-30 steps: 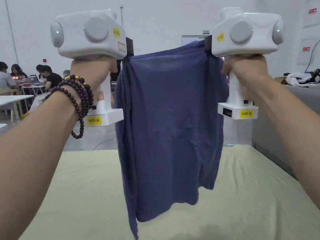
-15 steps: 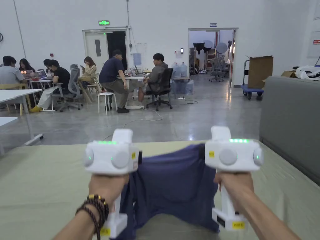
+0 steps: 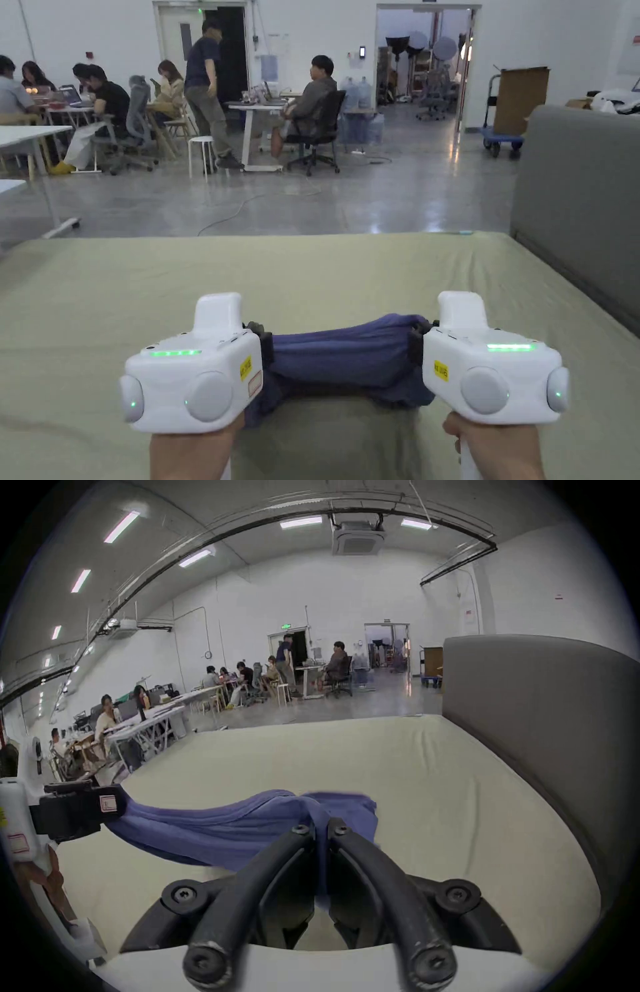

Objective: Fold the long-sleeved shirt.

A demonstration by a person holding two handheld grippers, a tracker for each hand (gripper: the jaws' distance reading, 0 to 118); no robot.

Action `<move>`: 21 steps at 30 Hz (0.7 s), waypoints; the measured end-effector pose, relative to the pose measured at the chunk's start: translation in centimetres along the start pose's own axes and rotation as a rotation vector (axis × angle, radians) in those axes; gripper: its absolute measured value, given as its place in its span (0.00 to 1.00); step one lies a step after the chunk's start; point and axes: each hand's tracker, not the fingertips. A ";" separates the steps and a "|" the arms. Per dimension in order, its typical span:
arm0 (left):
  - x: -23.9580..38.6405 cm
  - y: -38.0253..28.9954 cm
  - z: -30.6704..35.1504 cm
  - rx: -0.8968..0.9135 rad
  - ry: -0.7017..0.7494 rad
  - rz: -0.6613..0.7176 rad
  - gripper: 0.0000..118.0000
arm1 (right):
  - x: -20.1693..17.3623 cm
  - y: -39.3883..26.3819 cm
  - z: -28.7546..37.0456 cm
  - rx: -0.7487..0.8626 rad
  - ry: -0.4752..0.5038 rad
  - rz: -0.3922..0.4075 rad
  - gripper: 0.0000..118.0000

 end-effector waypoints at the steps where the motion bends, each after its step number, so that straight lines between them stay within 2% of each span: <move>1: -0.1 -1.9 1.0 -0.027 -0.010 -0.004 0.00 | 0.0 -1.7 1.0 -0.015 0.004 0.003 0.02; 6: -0.1 -11.9 5.5 -0.199 0.019 0.039 0.00 | 0.0 -11.2 6.0 -0.175 -0.034 -0.006 0.02; 9: -0.5 -17.1 8.5 -0.292 0.026 0.074 0.00 | 0.3 -16.5 8.7 -0.294 -0.012 -0.015 0.02; 13: -0.6 -21.9 11.2 -0.403 0.039 0.104 0.00 | -0.2 -21.9 11.2 -0.427 -0.022 0.001 0.02; 16: -1.0 -23.4 11.5 -0.425 0.035 0.100 0.02 | -0.3 -23.5 11.1 -0.454 -0.019 -0.007 0.02; 17: -1.2 -23.5 11.6 -0.422 0.029 0.126 0.10 | -0.3 -23.4 11.0 -0.455 -0.019 -0.013 0.06; 18: -1.6 -23.3 11.7 -0.419 0.020 0.148 0.31 | -0.2 -23.2 11.1 -0.455 -0.023 -0.015 0.19; 21: -2.1 -21.9 12.7 -0.391 0.028 0.182 0.58 | 0.6 -21.7 12.2 -0.450 -0.018 -0.060 0.45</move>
